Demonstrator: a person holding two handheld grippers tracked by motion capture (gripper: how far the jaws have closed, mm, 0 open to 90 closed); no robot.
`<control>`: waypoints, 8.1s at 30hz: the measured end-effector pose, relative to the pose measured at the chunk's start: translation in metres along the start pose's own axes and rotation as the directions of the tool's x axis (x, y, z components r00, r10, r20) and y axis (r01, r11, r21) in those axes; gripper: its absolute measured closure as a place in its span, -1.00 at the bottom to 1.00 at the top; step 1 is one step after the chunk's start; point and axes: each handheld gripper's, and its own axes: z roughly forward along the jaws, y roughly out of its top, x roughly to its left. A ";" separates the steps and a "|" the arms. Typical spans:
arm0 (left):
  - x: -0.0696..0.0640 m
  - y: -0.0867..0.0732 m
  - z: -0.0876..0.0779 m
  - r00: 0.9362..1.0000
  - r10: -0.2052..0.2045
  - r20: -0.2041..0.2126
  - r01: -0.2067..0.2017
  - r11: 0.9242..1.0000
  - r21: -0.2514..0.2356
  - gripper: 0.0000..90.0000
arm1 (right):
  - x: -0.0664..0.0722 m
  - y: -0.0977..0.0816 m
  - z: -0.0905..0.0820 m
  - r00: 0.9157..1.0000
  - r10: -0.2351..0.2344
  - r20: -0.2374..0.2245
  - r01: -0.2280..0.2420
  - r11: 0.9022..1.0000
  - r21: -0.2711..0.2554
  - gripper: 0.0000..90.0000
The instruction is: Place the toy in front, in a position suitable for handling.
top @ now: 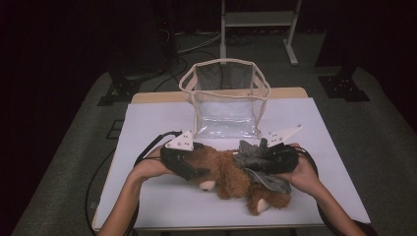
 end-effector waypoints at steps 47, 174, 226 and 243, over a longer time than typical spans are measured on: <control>-0.026 -0.018 0.003 0.999 0.031 0.021 -0.032 0.999 0.007 -0.37 | 0.024 0.030 0.016 0.994 -0.104 -0.015 0.104 0.994 0.018 0.64; -0.026 -0.037 0.011 1.000 -0.017 0.009 0.018 0.991 -0.131 -0.01 | 0.025 0.084 0.068 0.987 -0.138 -0.083 0.142 0.989 0.046 0.64; -0.035 -0.020 0.010 0.999 0.032 0.037 -0.031 0.999 -0.035 -0.16 | 0.007 0.036 0.001 0.998 -0.049 0.034 0.047 0.997 0.062 0.62; -0.032 -0.014 0.017 0.999 -0.010 0.044 0.011 1.000 -0.014 -0.43 | 0.013 -0.001 -0.022 1.000 -0.004 0.023 0.004 1.000 -0.026 0.63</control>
